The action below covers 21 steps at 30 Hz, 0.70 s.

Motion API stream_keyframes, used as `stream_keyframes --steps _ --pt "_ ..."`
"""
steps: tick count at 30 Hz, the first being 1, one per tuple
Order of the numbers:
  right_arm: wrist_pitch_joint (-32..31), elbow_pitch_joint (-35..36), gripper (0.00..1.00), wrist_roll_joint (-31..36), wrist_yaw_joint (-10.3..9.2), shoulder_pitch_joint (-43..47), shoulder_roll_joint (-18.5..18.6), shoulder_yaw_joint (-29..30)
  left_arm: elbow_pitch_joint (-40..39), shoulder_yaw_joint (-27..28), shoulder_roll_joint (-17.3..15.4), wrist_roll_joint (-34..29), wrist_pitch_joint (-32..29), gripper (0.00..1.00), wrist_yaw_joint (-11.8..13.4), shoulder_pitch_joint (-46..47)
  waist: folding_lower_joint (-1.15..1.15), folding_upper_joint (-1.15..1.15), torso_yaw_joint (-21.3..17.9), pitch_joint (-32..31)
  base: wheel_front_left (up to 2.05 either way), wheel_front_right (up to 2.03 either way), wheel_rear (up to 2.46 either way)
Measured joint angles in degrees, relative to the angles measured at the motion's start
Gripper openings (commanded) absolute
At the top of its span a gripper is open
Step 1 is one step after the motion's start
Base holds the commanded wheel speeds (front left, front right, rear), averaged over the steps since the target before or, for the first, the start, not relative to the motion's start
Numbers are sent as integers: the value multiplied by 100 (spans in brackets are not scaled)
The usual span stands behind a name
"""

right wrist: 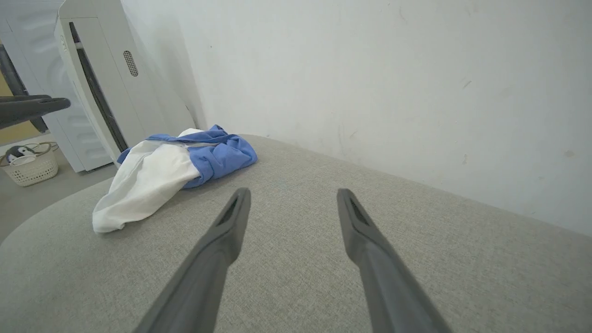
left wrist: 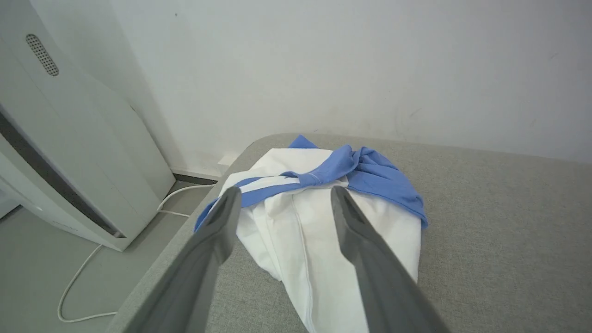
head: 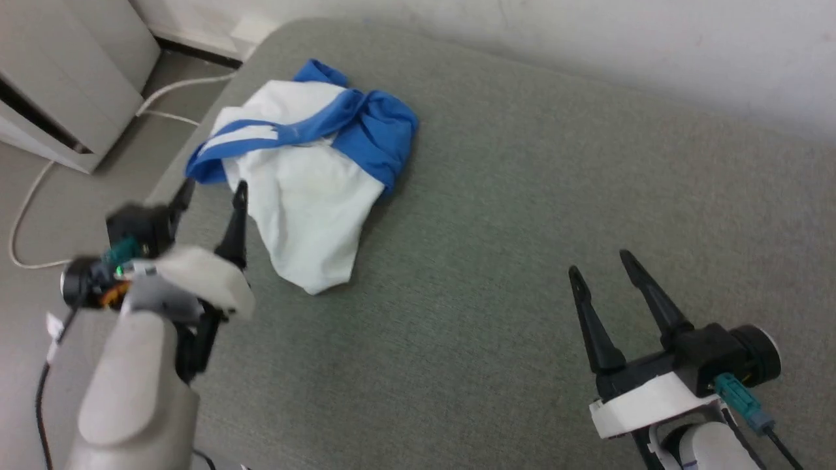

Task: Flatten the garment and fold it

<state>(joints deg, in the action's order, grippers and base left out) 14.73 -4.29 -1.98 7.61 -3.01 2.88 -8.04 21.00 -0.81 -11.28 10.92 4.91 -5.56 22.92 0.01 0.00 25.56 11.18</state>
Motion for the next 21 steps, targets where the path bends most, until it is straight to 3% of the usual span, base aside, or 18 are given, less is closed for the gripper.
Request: stream_keyframes --steps 6,8,14,21 --pt "-2 305 100 255 0 -276 -2 -102 808 -290 -706 366 -968 100 -148 1232 1 0 -280 604 0 0 0" --pt "-8 415 100 272 0 -367 2 -135 987 -625 -1018 553 -1318 100 -153 1634 1 0 -380 796 0 0 0" --pt "-10 611 100 297 0 -531 -2 -208 1031 -1840 -1893 1993 -2503 100 -156 2445 0 0 -715 1322 0 0 0" --pt "-7 626 100 259 0 -588 -3 -375 1230 -2495 -2775 3267 -3700 100 -156 2865 -1 1 -1140 1775 0 0 0"
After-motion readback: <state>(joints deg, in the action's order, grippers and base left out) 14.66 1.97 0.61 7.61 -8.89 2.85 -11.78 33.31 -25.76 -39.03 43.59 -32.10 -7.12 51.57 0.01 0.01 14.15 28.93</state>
